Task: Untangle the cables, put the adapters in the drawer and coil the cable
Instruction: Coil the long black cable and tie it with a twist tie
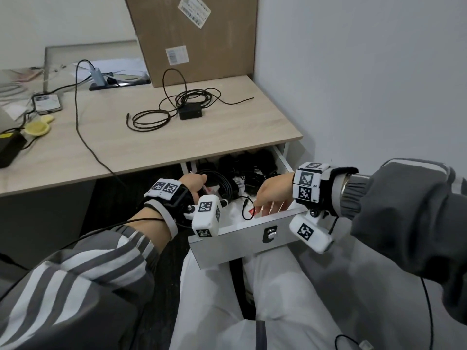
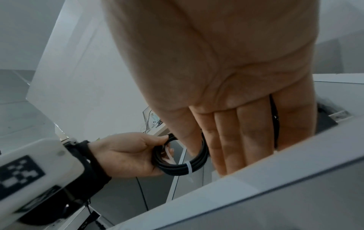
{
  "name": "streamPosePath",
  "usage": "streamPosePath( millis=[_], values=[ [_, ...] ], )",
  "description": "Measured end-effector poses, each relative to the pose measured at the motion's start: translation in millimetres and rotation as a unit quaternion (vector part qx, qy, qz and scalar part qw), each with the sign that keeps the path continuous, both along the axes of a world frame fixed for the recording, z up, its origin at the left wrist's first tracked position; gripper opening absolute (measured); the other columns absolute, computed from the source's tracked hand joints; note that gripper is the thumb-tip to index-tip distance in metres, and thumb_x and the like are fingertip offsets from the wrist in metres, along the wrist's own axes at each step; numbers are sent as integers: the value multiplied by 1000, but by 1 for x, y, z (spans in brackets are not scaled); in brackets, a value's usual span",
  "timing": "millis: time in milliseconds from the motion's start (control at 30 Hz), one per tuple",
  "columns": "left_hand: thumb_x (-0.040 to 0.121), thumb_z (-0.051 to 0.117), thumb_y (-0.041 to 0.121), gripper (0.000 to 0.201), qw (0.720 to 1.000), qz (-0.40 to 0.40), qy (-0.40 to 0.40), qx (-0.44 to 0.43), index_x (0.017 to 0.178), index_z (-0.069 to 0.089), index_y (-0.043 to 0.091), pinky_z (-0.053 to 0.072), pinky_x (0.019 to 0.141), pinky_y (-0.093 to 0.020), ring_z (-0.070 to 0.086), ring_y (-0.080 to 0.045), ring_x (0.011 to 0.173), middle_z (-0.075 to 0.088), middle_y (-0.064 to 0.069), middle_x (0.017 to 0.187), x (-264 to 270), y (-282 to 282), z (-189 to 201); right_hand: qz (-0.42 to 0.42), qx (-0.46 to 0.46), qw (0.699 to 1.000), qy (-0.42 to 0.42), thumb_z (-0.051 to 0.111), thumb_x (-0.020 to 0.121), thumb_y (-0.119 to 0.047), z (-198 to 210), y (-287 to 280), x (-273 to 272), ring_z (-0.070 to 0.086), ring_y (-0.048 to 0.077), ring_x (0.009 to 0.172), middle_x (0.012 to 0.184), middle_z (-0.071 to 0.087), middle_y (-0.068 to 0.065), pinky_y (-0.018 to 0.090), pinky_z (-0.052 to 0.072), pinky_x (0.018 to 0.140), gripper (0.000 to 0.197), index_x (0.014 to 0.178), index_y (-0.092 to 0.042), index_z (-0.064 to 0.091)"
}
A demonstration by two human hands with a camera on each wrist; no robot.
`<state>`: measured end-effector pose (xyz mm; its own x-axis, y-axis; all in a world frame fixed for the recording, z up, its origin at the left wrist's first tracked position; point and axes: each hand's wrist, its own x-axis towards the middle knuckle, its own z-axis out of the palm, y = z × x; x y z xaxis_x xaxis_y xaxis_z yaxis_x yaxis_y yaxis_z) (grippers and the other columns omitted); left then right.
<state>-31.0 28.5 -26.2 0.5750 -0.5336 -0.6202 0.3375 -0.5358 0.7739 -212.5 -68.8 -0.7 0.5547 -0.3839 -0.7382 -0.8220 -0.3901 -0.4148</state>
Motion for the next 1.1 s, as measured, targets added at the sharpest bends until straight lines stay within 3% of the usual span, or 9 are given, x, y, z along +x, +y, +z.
streamPosePath(
  millis=[100,167,233,333,500,633,733,967,1100],
  values=[
    [101,40,12,40,999,-16,-50,-2,138,39,-5,42,81,-29,47,-21,93,50,-24,136,2,-8,-8,3,15,1000,7,50,96,-21,1,-5,5,64,18,76,93,71,6,26,48,66,25,112,-6,63],
    [100,41,11,40,998,-21,-65,2,137,40,-6,40,79,-28,46,-19,93,46,-23,141,6,-12,-12,-12,5,1000,-23,50,96,-15,2,-14,14,65,19,80,105,69,15,26,49,63,28,119,-2,59],
    [100,43,11,40,997,-19,-71,4,136,42,-6,42,79,-30,48,-20,92,52,-22,134,11,-15,-15,-6,-24,998,-50,49,96,-9,1,-25,29,65,21,88,122,61,23,30,52,69,31,126,-3,58],
    [98,46,11,40,997,3,-72,0,134,43,-7,44,78,-32,54,-24,79,54,-16,105,19,-18,-19,80,-89,992,-29,48,97,-10,-7,-36,54,53,25,123,137,54,11,35,50,95,37,133,-12,55],
    [97,51,13,32,998,42,-45,-16,123,52,-6,47,79,-38,52,-21,61,52,-9,72,37,-18,-28,232,-94,967,54,51,93,-7,-33,-45,98,46,25,129,148,41,5,36,46,102,55,145,-25,40],
    [95,55,12,14,995,93,5,-48,91,58,-1,51,83,-44,57,-25,66,56,-11,72,44,-19,-33,268,-89,957,66,53,92,-8,-43,-48,119,52,27,124,140,51,10,36,41,106,53,142,-22,45],
    [95,55,10,17,995,84,-7,-49,79,56,4,50,73,-37,56,-21,63,55,-8,70,46,-22,-37,314,-83,939,116,53,94,-16,-47,-49,125,46,30,130,144,46,12,41,36,110,52,145,-18,40],
    [95,56,13,16,997,53,-13,-46,83,57,3,48,72,-34,56,-20,64,54,-9,70,49,-22,-40,351,-144,913,148,44,100,-35,-50,-60,115,24,25,143,159,18,10,35,22,116,67,153,-19,7],
    [98,51,12,16,998,13,51,-35,88,55,-1,52,54,-32,61,-21,65,58,-12,74,47,-18,-35,308,-114,937,119,45,100,-28,-38,-56,114,42,24,133,148,40,9,26,37,97,52,148,-13,32]
  ],
)
